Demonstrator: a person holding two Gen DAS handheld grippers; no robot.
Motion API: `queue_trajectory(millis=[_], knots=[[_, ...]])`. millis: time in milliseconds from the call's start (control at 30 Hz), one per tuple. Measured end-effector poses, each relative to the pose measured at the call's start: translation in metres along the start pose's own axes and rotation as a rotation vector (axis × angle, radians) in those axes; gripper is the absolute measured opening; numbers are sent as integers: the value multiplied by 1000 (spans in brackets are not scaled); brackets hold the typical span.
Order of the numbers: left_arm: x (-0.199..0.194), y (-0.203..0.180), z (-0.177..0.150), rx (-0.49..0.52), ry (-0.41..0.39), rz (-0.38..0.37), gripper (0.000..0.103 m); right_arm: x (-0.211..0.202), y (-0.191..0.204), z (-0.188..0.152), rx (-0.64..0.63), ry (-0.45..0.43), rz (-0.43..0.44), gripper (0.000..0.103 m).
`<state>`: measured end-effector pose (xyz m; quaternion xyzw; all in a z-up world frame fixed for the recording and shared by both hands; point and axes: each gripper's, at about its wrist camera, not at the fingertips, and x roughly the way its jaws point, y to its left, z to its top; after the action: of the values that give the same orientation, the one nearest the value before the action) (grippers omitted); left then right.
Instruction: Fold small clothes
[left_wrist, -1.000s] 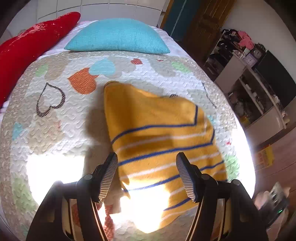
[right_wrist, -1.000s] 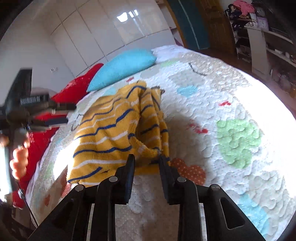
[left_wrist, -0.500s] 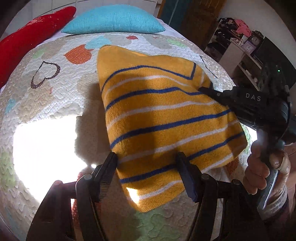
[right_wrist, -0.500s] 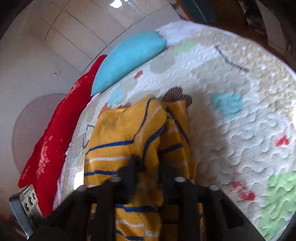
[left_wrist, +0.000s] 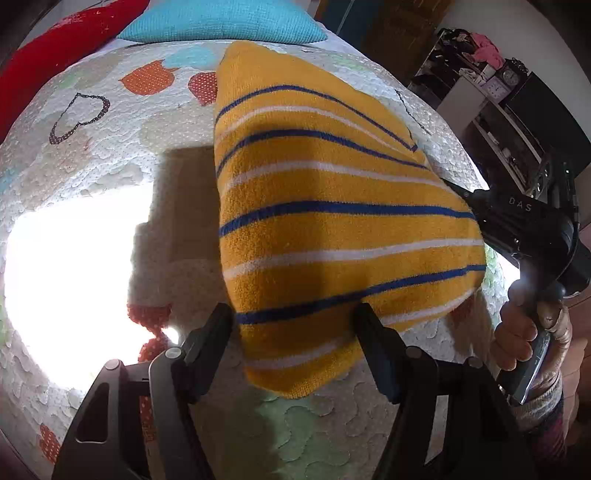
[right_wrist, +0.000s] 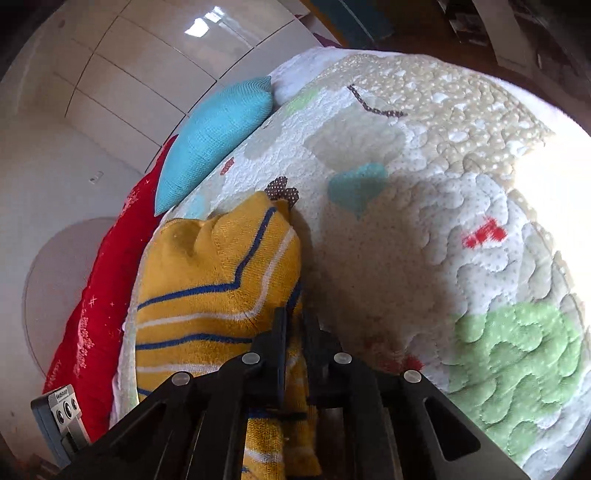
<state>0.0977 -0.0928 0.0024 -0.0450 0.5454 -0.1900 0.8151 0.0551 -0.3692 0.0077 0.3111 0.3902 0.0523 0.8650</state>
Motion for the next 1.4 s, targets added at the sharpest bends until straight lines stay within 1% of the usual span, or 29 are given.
queue_trajectory(millis=[67,133,200,267,367,467,567,633,667,700,733,800,867,933,967,1000,1033,1100,1167,1267,1367,1400], knots=[[-9,1,-5,8,-14,12,67,-13,14,6,-63,-54,-68,12],[-21,-2,-13,34,-41,45,67,-31,30,6,-127,-111,-101,12],[-33,-3,-23,50,-66,76,68,-42,48,5,-183,-149,-99,12],[-41,-4,-33,46,-85,101,69,-44,68,3,-241,-158,-89,12],[-49,3,-46,7,-104,123,70,-21,98,2,-316,-121,-79,13],[-55,12,-56,-36,-114,133,71,14,126,1,-374,-78,-89,13],[-60,22,-62,-72,-125,141,71,55,147,3,-402,-8,-83,13],[-63,30,-66,-90,-125,147,71,84,154,3,-433,24,-128,13],[-64,33,-67,-97,-127,152,71,100,155,2,-444,59,-150,13],[-66,36,-69,-104,-130,161,71,114,153,1,-442,103,-159,14],[-68,40,-70,-110,-134,171,71,123,149,0,-434,123,-156,14],[-74,46,-73,-118,-147,193,71,120,144,2,-414,104,-140,14],[-81,51,-75,-125,-168,218,73,107,143,1,-400,90,-149,14],[-86,55,-78,-138,-189,241,77,81,149,-8,-445,7,-201,18],[-87,57,-78,-142,-194,246,77,68,151,-16,-473,-37,-212,20],[-89,58,-80,-147,-197,250,77,55,152,-24,-492,-61,-207,25],[-89,58,-81,-151,-198,253,77,45,151,-31,-501,-70,-196,29],[-90,58,-82,-153,-200,263,77,32,143,-48,-505,-67,-190,34],[-91,54,-84,-144,-206,271,77,25,130,-65,-517,-61,-194,34],[-98,45,-88,-116,-225,295,77,6,114,-88,-538,-95,-204,35],[-101,40,-90,-91,-234,326,77,-8,98,-109,-514,-80,-202,39],[-101,38,-90,-85,-237,335,77,-10,92,-115,-509,-70,-210,43]])
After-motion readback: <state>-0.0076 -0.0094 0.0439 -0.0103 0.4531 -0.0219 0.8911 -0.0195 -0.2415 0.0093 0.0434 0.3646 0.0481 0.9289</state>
